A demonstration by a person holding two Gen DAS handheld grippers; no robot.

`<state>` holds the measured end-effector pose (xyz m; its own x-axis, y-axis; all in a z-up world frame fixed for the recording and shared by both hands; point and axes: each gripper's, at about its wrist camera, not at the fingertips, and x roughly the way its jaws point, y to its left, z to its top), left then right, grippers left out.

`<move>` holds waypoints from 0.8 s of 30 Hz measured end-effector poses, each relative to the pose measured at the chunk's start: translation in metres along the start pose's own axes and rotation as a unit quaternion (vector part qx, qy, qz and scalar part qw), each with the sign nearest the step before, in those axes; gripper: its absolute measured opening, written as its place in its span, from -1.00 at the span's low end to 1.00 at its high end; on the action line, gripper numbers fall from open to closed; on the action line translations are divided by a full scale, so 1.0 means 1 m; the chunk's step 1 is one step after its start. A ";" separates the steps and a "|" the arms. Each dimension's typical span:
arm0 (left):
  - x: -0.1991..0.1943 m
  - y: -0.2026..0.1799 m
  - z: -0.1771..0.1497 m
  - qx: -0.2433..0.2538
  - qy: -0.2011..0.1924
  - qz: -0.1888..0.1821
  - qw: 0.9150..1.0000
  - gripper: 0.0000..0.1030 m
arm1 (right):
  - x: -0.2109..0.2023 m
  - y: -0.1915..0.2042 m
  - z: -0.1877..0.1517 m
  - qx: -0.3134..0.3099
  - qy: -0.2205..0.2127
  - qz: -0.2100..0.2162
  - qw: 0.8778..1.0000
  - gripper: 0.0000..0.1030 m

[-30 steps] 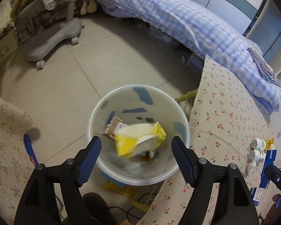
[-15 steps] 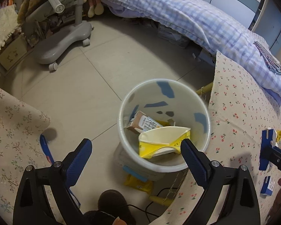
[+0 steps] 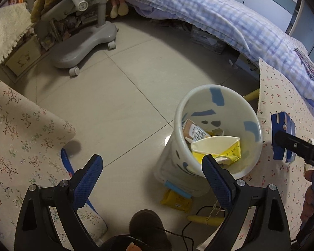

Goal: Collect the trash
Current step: 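Open the left tool over the wastebasket while the right tool drops the blue carton in, then move both open tools back over the table toward the remaining trash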

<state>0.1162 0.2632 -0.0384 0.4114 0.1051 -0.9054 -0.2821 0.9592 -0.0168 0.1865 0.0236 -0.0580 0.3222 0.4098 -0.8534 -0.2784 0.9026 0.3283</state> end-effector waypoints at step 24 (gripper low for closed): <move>-0.011 -0.022 -0.003 0.029 -0.008 -0.012 0.999 0.88 | -0.016 -0.004 0.006 0.024 -0.028 0.013 0.999 0.95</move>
<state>0.1155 0.2402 -0.0295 0.4318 0.0857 -0.8979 -0.2220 0.9749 -0.0137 0.1878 0.0144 -0.0437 0.3659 0.4394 -0.8204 -0.2442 0.8960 0.3710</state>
